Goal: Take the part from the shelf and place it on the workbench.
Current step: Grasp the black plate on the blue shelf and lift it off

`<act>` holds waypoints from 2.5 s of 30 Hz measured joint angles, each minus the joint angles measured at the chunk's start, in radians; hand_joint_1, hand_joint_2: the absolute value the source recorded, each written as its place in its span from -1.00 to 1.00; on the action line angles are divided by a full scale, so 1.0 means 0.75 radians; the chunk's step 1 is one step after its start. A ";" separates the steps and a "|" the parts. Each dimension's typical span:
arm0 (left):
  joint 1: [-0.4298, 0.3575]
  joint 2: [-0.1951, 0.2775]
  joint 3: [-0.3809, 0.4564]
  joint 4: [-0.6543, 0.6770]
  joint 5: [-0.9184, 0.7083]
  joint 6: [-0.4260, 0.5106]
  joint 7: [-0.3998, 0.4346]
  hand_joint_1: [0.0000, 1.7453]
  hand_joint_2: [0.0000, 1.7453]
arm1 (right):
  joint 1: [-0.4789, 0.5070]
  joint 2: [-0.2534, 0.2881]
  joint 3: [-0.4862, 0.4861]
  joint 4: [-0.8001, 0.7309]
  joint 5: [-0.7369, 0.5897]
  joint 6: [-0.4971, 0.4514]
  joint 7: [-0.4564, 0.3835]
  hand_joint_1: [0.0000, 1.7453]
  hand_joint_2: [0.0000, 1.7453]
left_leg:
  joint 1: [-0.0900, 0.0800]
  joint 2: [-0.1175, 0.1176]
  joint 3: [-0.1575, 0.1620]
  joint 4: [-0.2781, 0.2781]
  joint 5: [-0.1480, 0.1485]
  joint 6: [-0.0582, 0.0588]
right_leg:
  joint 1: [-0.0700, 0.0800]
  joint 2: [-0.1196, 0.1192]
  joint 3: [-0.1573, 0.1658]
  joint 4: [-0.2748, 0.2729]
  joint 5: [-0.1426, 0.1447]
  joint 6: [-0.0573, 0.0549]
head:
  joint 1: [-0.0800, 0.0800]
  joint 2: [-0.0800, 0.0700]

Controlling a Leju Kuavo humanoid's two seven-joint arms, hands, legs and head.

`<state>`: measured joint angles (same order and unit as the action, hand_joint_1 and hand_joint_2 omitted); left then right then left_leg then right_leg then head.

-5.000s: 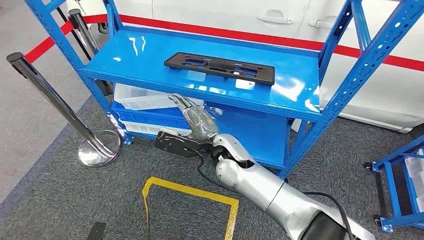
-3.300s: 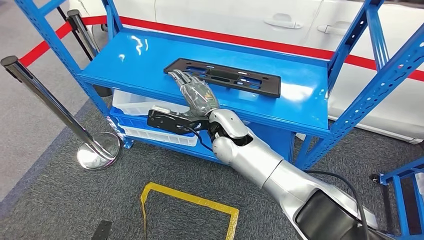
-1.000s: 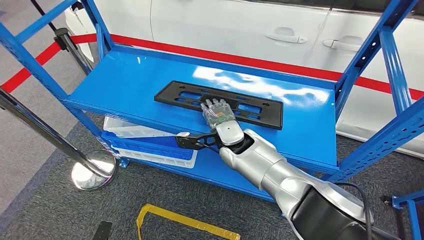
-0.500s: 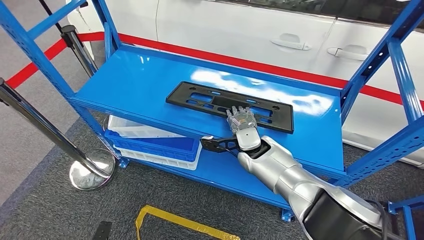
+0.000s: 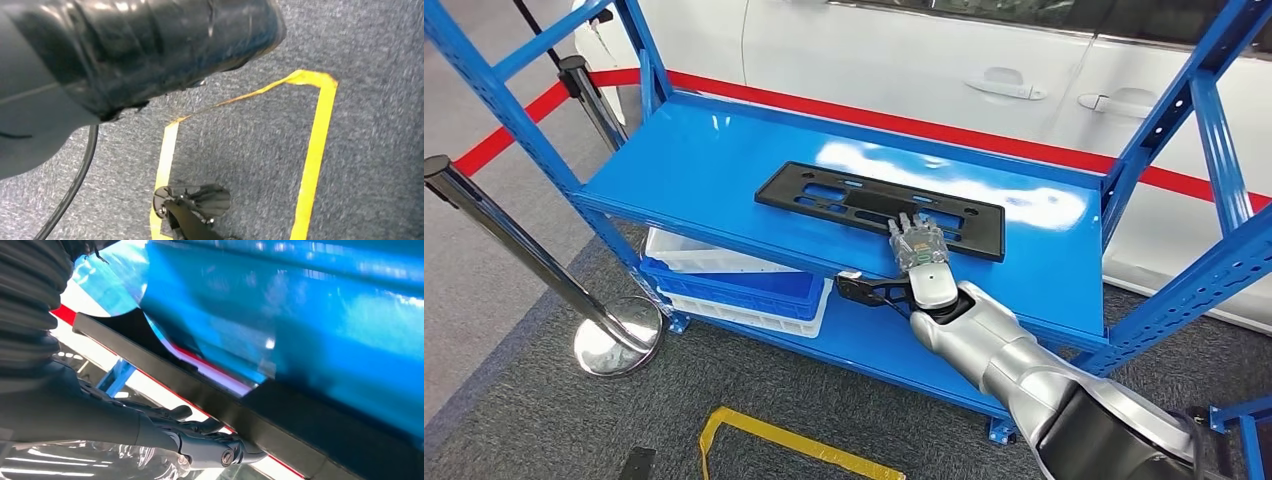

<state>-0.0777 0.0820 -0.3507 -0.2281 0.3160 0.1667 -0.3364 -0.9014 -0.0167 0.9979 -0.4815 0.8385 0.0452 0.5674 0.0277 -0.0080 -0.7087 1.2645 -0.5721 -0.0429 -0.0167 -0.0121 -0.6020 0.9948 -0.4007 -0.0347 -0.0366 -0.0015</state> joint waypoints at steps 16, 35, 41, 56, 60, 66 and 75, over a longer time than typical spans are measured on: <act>0.000 -0.005 -0.046 0.000 -0.012 -0.001 0.011 -1.00 -1.00 | -0.008 -0.055 -0.053 0.016 -0.030 -0.151 -0.044 -1.00 1.00 | 0.001 0.013 0.170 -0.326 0.146 0.079 | -0.002 0.012 -0.225 0.433 -0.170 0.070 | 0.017 0.000; -0.015 -0.002 -0.099 0.000 0.001 -0.075 -0.008 -1.00 -1.00 | -0.135 0.040 -0.091 -0.131 -0.048 -0.376 -0.218 -1.00 1.00 | -0.034 0.027 0.123 -0.261 0.125 0.066 | 0.046 0.025 -0.068 0.059 -0.001 -0.020 | 0.015 0.000; -0.017 0.001 -0.110 0.000 0.000 -0.066 0.002 -1.00 -1.00 | -0.159 0.068 -0.097 -0.187 -0.062 -0.442 -0.255 -1.00 1.00 | -0.051 0.030 0.167 -0.349 0.153 0.094 | 0.043 0.018 -0.067 0.054 0.006 -0.001 | 0.013 0.000; -0.016 -0.008 -0.141 0.000 0.014 -0.077 -0.003 -1.00 -1.00 | -0.167 0.081 -0.131 -0.295 -0.164 -0.466 -0.302 -1.00 1.00 | 0.004 0.023 0.180 -0.320 0.111 0.019 | -0.008 0.025 -0.082 0.107 -0.041 0.034 | 0.025 0.000; -0.018 -0.008 -0.143 0.000 0.029 -0.089 -0.005 -1.00 -1.00 | -0.185 0.091 -0.131 -0.289 -0.165 -0.264 -0.255 -1.00 1.00 | 0.005 0.022 0.059 -0.084 0.001 0.010 | -0.004 0.026 -0.072 0.104 -0.048 0.006 | 0.021 0.000; -0.014 -0.005 -0.146 0.000 0.046 -0.101 -0.004 -1.00 -1.00 | -0.185 0.110 -0.130 -0.239 -0.198 -0.076 -0.226 -1.00 1.00 | -0.013 0.019 0.047 -0.183 0.152 0.050 | 0.019 0.033 -0.049 0.103 -0.063 -0.006 | 0.022 0.000; -0.019 0.002 -0.159 0.000 0.073 -0.078 -0.004 -1.00 -1.00 | -0.201 0.122 -0.125 -0.176 -0.260 0.188 -0.193 -1.00 0.00 | -0.018 0.022 0.140 -0.361 0.189 0.080 | 0.015 0.026 -0.114 0.240 -0.149 0.047 | 0.024 0.000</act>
<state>-0.0917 0.0832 -0.4697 -0.2281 0.3709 0.1079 -0.3395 -1.0524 0.0747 0.9045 -0.6133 0.6438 0.1864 0.4225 0.0138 0.0081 -0.6035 0.9941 -0.4301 0.0170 -0.0056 0.0075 -0.6871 1.1750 -0.5124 0.0007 -0.0190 -0.0015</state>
